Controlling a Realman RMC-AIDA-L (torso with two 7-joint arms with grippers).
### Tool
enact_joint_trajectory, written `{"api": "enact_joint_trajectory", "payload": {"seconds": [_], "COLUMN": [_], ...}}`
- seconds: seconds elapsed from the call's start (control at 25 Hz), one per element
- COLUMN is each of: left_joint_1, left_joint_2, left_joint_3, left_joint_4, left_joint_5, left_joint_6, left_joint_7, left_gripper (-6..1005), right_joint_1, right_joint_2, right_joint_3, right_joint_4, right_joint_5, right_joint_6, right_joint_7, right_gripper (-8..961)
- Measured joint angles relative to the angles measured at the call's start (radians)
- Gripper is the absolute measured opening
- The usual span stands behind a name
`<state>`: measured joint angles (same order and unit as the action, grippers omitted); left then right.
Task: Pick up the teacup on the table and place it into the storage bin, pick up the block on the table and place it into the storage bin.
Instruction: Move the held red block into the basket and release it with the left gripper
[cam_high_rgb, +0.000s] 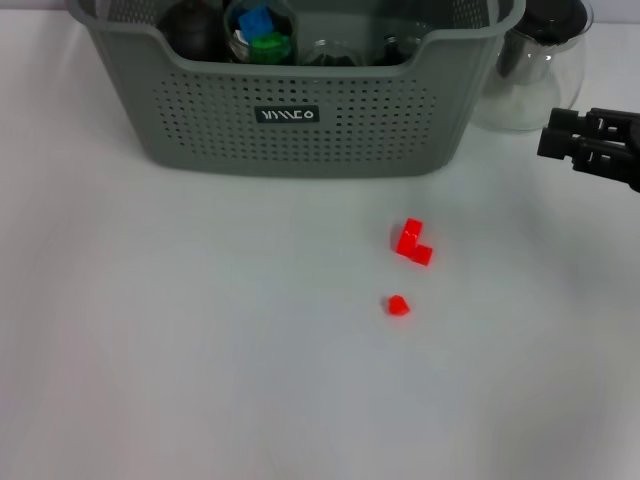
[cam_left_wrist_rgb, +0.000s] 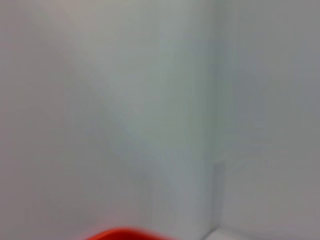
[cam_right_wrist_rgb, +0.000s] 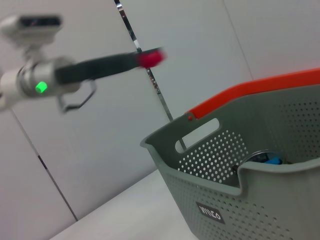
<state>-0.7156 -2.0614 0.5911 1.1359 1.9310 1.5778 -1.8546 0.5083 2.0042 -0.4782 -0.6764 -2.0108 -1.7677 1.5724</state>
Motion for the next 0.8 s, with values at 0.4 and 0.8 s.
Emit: {"api": "enact_joint_trajectory", "payload": {"seconds": [0.4, 0.8], "left_joint_1": [-0.266, -0.37], "left_joint_2": [0.028, -0.034], "left_joint_3": [0.359, 0.384], "left_joint_4": [-0.226, -0.363], "left_joint_5": [0.609, 0.904], "left_joint_6": [-0.488, -0.652], "left_joint_7": [-0.421, -0.56], "left_gripper": [676, 730], "right_joint_1": [0.003, 0.009], "right_joint_2": [0.003, 0.004], "right_joint_3": [0.0, 0.0], "right_joint_4": [0.001, 0.003], "right_joint_5": [0.0, 0.0], "right_joint_6": [0.005, 0.006], "right_joint_7": [0.0, 0.0], "right_gripper": [490, 490]}}
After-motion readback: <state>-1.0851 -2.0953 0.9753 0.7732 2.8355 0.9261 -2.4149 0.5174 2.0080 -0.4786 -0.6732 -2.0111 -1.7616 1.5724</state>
